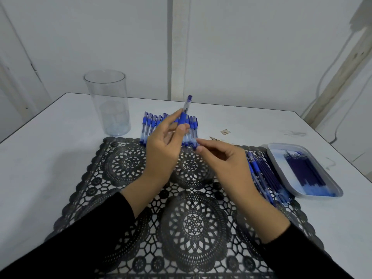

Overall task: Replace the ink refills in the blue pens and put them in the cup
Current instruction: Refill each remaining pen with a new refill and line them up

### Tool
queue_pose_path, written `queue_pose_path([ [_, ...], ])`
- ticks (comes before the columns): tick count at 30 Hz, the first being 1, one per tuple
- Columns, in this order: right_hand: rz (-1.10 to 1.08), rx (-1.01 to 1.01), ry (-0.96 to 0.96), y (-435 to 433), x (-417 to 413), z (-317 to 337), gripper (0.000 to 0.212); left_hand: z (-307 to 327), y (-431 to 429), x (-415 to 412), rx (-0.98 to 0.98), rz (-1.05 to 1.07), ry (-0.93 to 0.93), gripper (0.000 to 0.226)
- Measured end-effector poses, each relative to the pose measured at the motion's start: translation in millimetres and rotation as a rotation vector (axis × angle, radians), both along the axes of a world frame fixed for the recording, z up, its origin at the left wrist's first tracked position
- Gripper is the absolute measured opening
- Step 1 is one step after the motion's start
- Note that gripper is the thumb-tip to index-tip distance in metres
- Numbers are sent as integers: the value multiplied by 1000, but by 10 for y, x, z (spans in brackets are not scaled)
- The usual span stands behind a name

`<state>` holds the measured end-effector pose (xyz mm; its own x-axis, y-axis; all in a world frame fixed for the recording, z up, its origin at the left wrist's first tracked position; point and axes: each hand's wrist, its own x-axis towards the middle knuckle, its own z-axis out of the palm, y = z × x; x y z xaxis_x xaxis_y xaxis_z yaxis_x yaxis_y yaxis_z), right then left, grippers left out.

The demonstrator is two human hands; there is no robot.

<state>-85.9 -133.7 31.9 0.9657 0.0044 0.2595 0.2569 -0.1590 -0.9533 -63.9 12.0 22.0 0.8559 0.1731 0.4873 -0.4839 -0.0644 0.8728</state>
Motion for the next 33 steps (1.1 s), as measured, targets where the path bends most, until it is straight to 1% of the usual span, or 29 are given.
queue_pose_path([
  [2, -25, 10, -4, -53, -6, -47, 18, -35, 182, 32, 229, 31, -61, 37],
  [4, 4, 37, 11, -57, -21, -97, 26, -121, 393, 51, 557, 22, -159, 37],
  [5, 37, 50, 22, -40, -27, -126, 32, -172, 489, 48, 686, -5, -192, 35],
  [6, 70, 56, 29, -16, -33, -151, 36, -213, 567, 33, 758, -38, -198, 34],
  [8, 106, 5, 4, 24, -31, -200, 32, -287, 666, -5, 784, -76, -180, 32],
  [10, 99, -59, -40, 43, -16, -248, 20, -330, 678, -47, 803, -65, -170, 32],
  [12, 83, -46, -37, 36, 2, -303, 13, -335, 648, -69, 824, -40, -162, 33],
  [14, 80, -5, 3, 28, 17, -337, 11, -326, 626, -71, 837, -30, -154, 34],
  [17, 82, -1, 59, 33, 33, -342, 12, -348, 609, -59, 880, -24, -159, 33],
  [21, 67, -41, 87, 42, 38, -338, 16, -354, 603, -51, 882, -18, -127, 29],
  [26, 64, -68, 112, 53, 51, -358, 16, -352, 602, -44, 903, -45, -97, 34],
  [33, 68, -110, 94, 56, 63, -375, 17, -354, 601, -38, 924, -73, -91, 35],
])
